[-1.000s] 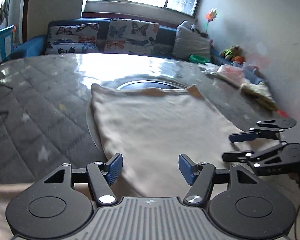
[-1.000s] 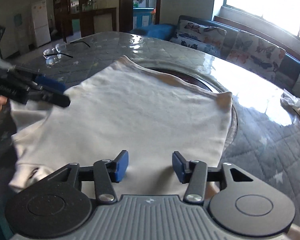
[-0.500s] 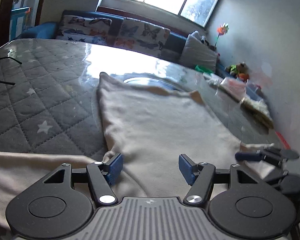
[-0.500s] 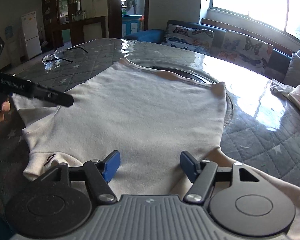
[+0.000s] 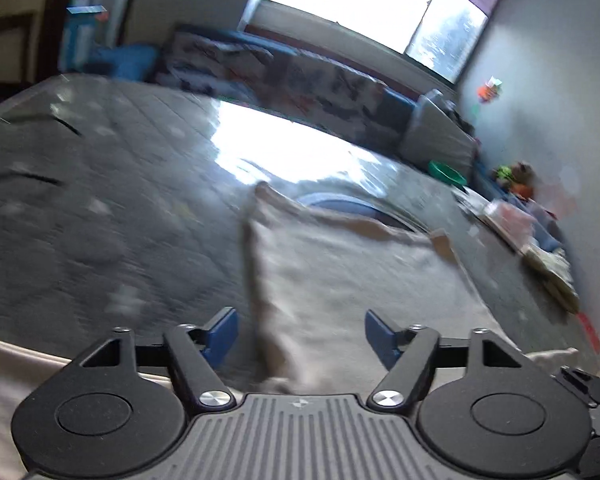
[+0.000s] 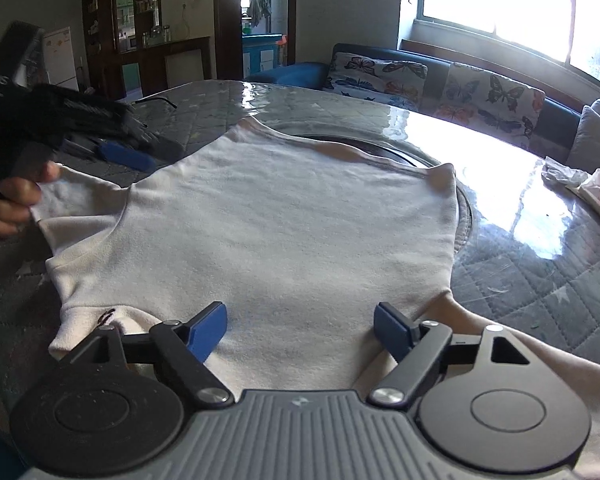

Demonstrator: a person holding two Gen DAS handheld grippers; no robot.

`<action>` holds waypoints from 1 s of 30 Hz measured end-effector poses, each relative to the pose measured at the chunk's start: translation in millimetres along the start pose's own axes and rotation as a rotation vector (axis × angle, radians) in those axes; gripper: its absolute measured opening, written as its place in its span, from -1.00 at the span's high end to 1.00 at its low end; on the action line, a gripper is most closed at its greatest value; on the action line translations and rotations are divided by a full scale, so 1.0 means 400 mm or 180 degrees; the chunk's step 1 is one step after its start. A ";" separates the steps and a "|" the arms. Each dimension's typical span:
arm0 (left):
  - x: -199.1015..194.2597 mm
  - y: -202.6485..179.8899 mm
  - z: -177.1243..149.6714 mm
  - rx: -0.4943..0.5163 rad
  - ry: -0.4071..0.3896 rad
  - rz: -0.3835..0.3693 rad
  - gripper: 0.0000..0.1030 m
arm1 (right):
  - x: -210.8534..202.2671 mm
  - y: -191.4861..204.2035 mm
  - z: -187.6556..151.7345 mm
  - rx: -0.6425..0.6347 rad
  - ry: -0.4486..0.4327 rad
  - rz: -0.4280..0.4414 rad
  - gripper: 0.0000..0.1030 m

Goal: Fold clothes

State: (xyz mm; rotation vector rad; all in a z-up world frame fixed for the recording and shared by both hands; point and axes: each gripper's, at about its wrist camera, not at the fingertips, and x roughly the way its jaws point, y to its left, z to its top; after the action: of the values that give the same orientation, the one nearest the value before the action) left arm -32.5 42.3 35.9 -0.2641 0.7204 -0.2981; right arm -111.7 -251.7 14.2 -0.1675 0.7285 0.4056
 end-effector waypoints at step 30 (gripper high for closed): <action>-0.210 0.261 -0.145 -0.0088 -0.0276 0.1388 0.04 | 0.043 0.222 0.042 -0.0600 -0.0026 0.0424 -0.77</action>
State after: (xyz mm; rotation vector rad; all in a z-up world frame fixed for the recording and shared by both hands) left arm -113.3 161.1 9.7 -0.1395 0.6775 0.1371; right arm -126.6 -160.8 14.1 -0.2956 0.6952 0.6021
